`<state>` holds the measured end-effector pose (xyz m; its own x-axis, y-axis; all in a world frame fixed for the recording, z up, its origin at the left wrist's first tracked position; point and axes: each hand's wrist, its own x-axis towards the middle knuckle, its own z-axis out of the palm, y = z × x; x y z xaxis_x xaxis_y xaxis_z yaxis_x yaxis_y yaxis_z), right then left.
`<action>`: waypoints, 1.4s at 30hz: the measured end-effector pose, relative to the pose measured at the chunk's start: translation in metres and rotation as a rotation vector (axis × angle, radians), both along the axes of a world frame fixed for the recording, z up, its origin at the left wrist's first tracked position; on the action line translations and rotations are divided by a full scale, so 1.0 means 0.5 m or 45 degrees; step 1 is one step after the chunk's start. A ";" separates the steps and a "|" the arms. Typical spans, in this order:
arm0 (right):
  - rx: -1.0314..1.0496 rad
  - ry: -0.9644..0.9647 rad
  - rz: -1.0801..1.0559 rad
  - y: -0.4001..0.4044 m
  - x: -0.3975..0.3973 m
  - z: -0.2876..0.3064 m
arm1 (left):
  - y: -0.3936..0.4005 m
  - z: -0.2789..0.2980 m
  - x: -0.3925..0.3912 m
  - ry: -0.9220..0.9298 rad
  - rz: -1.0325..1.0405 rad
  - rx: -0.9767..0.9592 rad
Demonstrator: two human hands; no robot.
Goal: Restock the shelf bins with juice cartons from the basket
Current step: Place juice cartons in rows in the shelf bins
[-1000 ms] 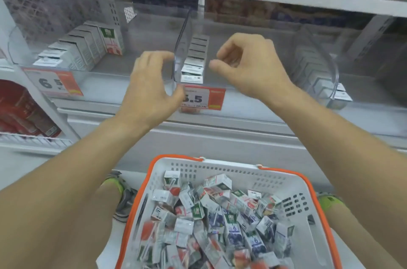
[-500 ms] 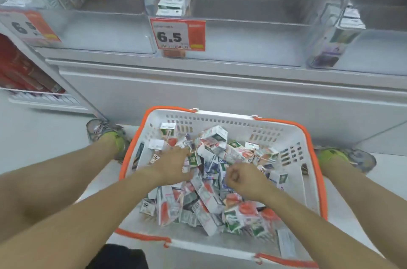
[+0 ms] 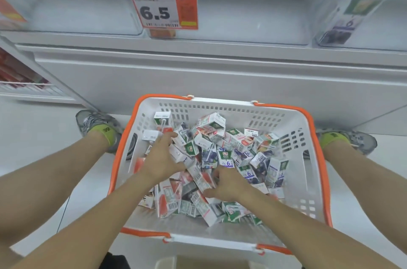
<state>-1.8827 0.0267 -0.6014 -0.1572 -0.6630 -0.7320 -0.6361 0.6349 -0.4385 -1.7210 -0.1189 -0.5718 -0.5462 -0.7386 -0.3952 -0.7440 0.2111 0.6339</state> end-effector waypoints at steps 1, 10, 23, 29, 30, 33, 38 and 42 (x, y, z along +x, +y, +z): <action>0.000 -0.046 -0.088 0.000 -0.001 0.003 | -0.009 0.010 0.001 0.042 -0.002 0.037; -0.258 -0.125 -0.546 -0.015 -0.100 0.112 | -0.041 0.079 -0.020 0.406 0.202 0.549; -0.576 -0.360 -0.897 -0.012 -0.154 0.260 | -0.007 0.130 -0.077 0.787 0.442 1.004; -0.588 -0.674 -1.083 -0.020 -0.151 0.299 | -0.005 0.189 -0.095 0.776 0.387 1.126; -0.604 -0.676 -1.084 -0.024 -0.150 0.306 | -0.008 0.203 -0.095 0.747 0.313 1.129; -0.651 -0.651 -1.026 -0.042 -0.145 0.329 | -0.025 0.242 -0.085 0.711 0.142 1.110; -0.730 -0.701 -0.969 -0.078 -0.105 0.363 | -0.047 0.292 -0.052 0.737 0.108 0.924; -0.713 -0.881 -0.876 -0.120 -0.072 0.419 | -0.082 0.350 -0.010 0.820 0.188 0.693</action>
<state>-1.9188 -0.0332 -0.3921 -0.2918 -0.8545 -0.4297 0.2648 0.3595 -0.8948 -1.7261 -0.1598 -0.3970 -0.6991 -0.6170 -0.3613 -0.2002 -0.3161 0.9274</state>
